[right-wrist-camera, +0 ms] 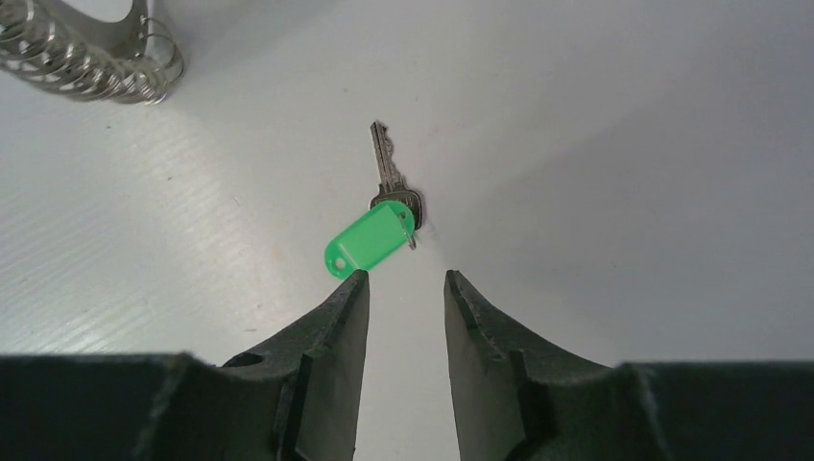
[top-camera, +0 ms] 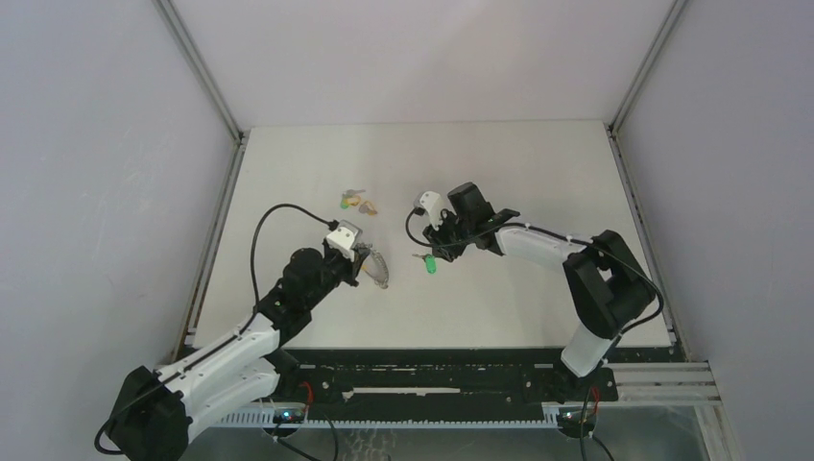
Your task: Put the keys on the keyring
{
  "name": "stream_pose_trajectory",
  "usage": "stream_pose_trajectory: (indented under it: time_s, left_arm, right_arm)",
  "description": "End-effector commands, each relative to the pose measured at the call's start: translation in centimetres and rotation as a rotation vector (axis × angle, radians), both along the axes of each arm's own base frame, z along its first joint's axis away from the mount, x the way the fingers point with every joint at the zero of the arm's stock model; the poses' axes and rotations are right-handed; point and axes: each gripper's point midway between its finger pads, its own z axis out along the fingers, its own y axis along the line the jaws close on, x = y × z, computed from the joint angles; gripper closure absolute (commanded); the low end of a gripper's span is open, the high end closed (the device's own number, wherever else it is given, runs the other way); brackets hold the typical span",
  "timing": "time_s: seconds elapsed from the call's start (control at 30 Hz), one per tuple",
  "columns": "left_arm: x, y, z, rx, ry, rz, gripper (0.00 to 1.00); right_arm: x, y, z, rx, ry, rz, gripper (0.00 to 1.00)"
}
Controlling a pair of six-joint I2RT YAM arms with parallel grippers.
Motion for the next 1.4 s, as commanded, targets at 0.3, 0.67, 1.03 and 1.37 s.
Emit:
stream_pose_trajectory:
  time_s: [0.3, 0.67, 1.03, 1.37]
  left_arm:
    - [0.8, -0.4, 1.8, -0.04, -0.028, 0.014, 1.0]
    - [0.9, -0.6, 1.9, -0.043, -0.03, 0.005, 1.0]
    - [0.7, -0.7, 2.0, -0.045, -0.032, -0.003, 1.0]
    - [0.7, -0.7, 2.1, -0.047, -0.036, -0.004, 1.0]
  right_arm:
    - [2.4, 1.4, -1.6, 0.011, 0.017, 0.007, 0.68]
    - [2.2, 1.5, -3.2, 0.013, 0.049, 0.043, 0.75]
    - [2.3, 1.6, -3.7, 0.02, 0.053, 0.056, 0.81]
    - [2.8, 1.7, -2.7, 0.045, 0.031, 0.048, 0.81]
